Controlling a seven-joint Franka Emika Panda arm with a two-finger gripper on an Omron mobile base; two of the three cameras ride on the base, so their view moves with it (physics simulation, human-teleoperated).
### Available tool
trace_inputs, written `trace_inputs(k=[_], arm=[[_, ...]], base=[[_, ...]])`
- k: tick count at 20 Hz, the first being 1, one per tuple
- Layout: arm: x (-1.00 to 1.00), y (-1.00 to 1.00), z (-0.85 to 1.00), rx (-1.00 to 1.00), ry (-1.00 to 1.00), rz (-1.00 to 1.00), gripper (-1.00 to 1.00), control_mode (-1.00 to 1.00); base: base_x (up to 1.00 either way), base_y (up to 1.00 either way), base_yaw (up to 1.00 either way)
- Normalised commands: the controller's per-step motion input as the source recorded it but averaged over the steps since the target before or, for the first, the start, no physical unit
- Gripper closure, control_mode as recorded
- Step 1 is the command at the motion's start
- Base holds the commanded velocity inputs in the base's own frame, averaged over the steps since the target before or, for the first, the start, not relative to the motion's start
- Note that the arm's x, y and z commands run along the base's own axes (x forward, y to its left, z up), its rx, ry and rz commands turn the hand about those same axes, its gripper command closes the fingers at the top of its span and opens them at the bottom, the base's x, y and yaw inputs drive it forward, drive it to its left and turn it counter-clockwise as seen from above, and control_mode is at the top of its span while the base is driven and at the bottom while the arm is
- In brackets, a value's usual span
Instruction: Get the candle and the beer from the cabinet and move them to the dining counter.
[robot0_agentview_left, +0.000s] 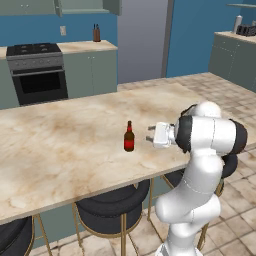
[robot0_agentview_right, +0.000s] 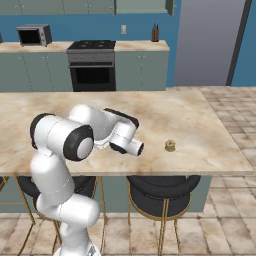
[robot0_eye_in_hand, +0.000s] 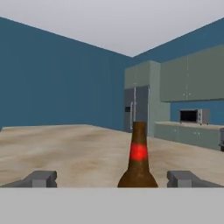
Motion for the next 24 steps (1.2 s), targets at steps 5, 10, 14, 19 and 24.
trace_inputs(k=[5, 10, 14, 19, 24], arm=[[-0.47, -0.19, 0.85, 0.00, -0.05, -0.08, -1.00, -1.00], [-0.50, -0.02, 0.99, -0.02, -0.04, -0.06, -1.00, -1.00], [-0.56, 0.00, 1.00, -0.05, -0.02, -0.06, -1.00, -1.00], [-0.66, 0.00, 1.00, -0.08, -0.02, -0.06, -1.00, -1.00], [-0.85, 0.01, 0.98, -0.12, -0.01, -0.07, -1.00, -1.00]], base=[[0.00, 0.00, 0.00], [0.00, 0.00, 0.00], [0.00, 0.00, 0.00], [0.00, 0.00, 0.00], [0.00, 0.00, 0.00]])
